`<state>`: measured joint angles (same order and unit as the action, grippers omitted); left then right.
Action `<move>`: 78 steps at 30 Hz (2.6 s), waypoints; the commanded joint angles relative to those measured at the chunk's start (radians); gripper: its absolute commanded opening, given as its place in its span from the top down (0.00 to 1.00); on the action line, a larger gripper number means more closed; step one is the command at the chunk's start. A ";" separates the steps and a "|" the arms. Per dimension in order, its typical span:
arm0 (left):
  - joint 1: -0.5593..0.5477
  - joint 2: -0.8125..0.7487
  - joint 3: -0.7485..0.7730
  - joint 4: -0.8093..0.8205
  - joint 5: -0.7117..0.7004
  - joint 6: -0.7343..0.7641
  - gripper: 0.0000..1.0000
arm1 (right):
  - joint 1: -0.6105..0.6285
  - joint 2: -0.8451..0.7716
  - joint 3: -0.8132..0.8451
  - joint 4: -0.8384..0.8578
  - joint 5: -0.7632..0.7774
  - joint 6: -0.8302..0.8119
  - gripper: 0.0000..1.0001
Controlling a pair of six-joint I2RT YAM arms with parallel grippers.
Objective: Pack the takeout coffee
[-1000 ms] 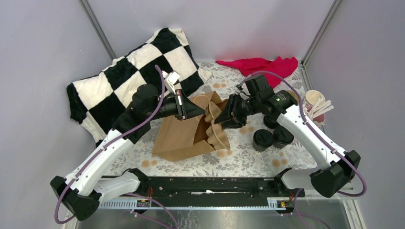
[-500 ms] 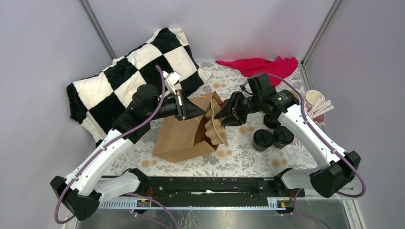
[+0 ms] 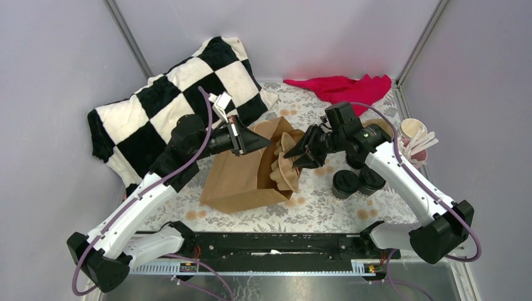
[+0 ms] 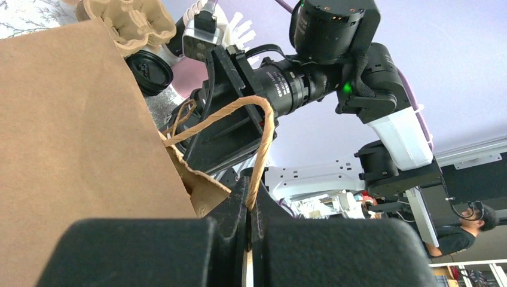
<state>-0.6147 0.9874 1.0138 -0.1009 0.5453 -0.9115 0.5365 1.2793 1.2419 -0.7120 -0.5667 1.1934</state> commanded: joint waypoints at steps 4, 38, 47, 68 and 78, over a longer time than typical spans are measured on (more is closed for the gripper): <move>0.000 0.001 0.028 0.140 0.051 -0.022 1.00 | 0.000 -0.041 0.054 -0.061 0.036 -0.078 0.60; -0.034 0.003 -0.050 0.306 -0.044 -0.160 1.00 | 0.133 0.063 0.251 -0.171 0.436 -0.242 0.60; -0.041 0.142 -0.035 0.615 -0.064 -0.332 1.00 | 0.191 0.116 0.351 -0.218 0.514 -0.248 0.61; -0.069 0.030 -0.335 0.799 -0.180 -0.362 1.00 | 0.205 0.208 0.537 -0.436 0.675 -0.322 0.60; -0.068 -0.153 -0.402 0.546 -0.237 -0.292 1.00 | 0.325 0.278 0.511 -0.452 0.710 -0.270 0.60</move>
<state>-0.6800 0.8654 0.5949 0.5453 0.3340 -1.2671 0.8207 1.5425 1.7512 -1.1442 0.0971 0.8906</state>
